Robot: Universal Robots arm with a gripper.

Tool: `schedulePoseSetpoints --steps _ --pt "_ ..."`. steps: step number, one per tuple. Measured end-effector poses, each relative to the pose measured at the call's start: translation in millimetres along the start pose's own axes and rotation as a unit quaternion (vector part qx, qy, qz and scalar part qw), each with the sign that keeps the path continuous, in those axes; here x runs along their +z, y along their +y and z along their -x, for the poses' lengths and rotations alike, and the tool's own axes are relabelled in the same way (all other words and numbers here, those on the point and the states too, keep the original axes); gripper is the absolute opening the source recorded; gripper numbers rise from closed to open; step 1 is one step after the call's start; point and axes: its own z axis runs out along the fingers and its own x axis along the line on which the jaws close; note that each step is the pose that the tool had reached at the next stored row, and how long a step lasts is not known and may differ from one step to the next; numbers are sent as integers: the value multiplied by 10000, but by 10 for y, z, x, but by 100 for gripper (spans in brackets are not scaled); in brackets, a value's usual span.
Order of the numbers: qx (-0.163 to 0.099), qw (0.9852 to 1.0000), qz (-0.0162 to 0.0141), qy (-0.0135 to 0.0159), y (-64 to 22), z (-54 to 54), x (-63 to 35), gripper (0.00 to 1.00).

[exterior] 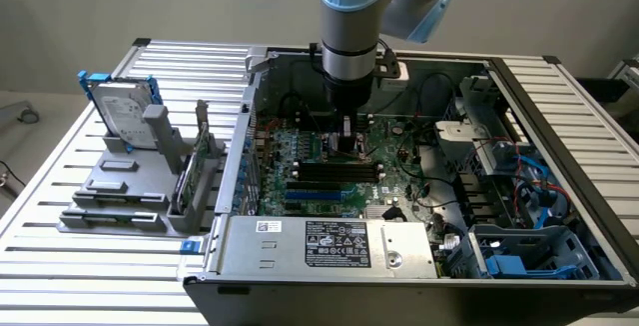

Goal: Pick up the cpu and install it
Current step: 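Place the cpu into insertion slot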

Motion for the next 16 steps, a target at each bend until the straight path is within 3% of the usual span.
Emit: schedulePoseSetpoints --steps 3,8,16 --pt "-1 10000 1 -12 0 -1 6 55" --pt "-5 10000 4 -68 -1 1 15 55" --pt "-7 10000 9 -92 -2 1 35 55"
